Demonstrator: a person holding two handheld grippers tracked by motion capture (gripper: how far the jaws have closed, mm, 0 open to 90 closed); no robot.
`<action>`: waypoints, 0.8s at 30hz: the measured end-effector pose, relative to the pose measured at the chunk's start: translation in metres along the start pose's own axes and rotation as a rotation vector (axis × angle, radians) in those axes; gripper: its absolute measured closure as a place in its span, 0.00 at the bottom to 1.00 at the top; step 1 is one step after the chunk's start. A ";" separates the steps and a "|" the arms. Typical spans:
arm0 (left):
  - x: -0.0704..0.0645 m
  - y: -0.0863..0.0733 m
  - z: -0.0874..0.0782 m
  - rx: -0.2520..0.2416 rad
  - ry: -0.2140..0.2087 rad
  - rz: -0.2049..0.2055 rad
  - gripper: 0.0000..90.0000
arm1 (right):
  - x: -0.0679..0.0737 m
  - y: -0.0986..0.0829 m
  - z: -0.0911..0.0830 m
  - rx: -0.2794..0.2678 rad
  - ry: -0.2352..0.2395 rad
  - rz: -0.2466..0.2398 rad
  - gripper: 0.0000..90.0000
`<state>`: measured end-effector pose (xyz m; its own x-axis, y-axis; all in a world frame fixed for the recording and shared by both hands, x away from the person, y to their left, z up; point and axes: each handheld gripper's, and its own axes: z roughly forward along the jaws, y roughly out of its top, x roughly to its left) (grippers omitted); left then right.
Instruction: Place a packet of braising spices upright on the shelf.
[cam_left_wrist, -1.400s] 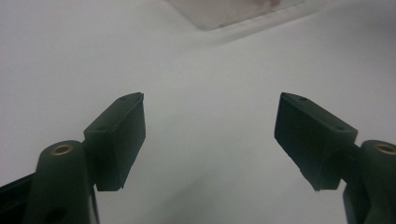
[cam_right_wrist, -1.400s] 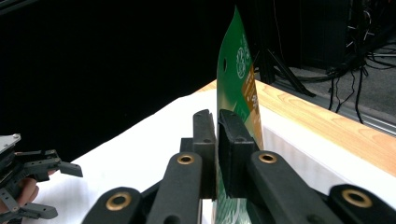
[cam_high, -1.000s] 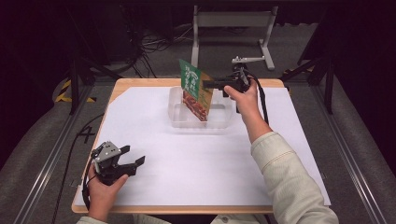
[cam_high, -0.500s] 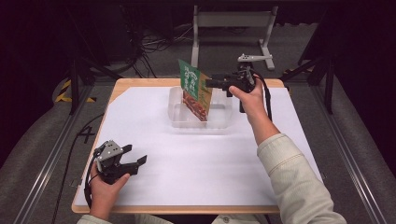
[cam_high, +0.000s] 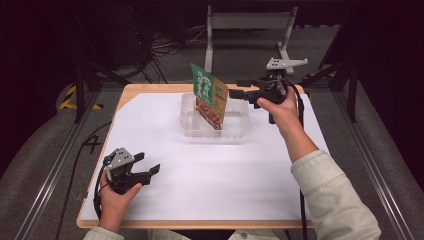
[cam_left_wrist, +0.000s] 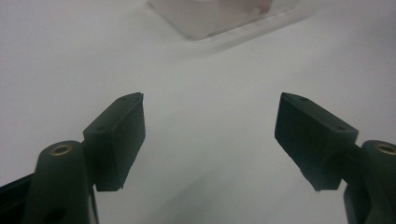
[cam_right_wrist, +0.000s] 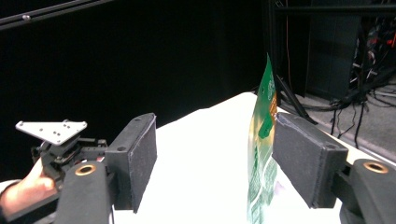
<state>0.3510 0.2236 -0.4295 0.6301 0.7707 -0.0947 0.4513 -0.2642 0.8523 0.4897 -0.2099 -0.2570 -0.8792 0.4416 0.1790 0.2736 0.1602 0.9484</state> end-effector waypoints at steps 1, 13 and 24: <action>0.001 0.001 0.000 -0.003 0.000 0.002 0.28 | 0.002 0.000 -0.004 -0.001 -0.003 -0.008 0.33; 0.001 0.007 0.006 -0.017 -0.023 -0.002 0.28 | 0.016 -0.010 -0.059 -0.023 -0.062 -0.047 0.31; 0.002 0.007 0.001 -0.037 -0.041 0.002 0.27 | 0.019 -0.025 -0.095 -0.038 -0.117 -0.077 0.26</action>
<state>0.3561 0.2230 -0.4242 0.6567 0.7456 -0.1132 0.4270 -0.2439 0.8707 0.4289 -0.2890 -0.2524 -0.8447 0.5299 0.0760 0.1906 0.1651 0.9677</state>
